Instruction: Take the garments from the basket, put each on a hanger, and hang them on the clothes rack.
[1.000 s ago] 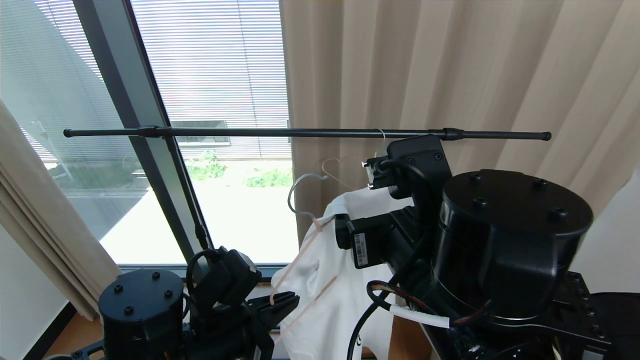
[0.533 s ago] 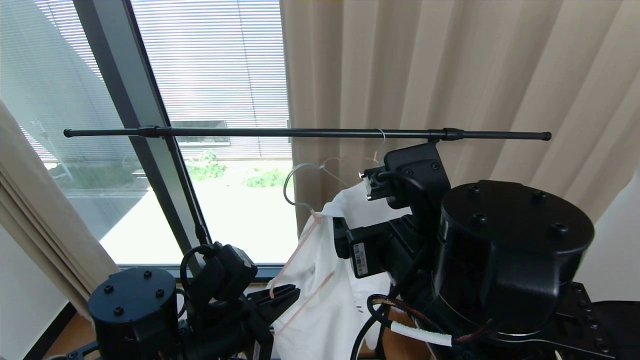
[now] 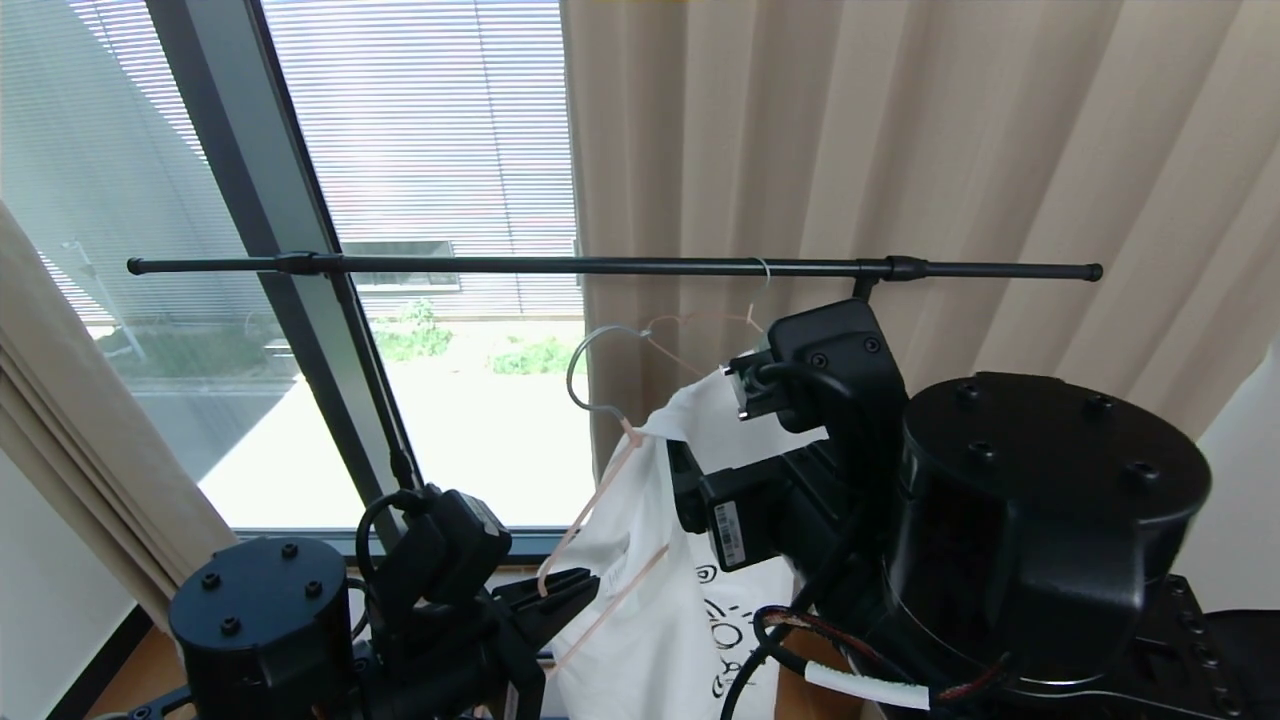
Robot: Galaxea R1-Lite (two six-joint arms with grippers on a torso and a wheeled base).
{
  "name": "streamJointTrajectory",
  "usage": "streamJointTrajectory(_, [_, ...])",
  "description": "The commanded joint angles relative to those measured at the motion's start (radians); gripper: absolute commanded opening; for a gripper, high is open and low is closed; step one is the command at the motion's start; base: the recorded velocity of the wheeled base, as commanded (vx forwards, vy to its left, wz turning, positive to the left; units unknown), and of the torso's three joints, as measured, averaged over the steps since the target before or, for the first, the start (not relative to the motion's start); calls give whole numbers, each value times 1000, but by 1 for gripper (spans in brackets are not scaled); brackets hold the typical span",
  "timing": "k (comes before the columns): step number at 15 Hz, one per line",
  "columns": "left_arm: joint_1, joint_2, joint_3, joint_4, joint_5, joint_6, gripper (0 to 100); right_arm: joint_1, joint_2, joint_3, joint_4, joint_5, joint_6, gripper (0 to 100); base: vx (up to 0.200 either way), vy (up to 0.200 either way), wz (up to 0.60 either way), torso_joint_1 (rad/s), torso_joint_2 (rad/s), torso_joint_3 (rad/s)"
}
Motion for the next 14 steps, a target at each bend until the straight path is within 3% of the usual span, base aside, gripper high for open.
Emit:
streamJointTrajectory(1, [0,-1,0,0,0,0,0,0,-24,25,1,19,-6,100,0,0,0,0,0,0])
streamJointTrajectory(7, [0,-1,0,0,0,0,0,5,-68,86,1,96,-35,100,0,0,0,0,0,0])
streamJointTrajectory(14, [47,-10,8,-2,-8,7,0,3,-188,203,4,300,-141,100,0,0,0,0,0,0])
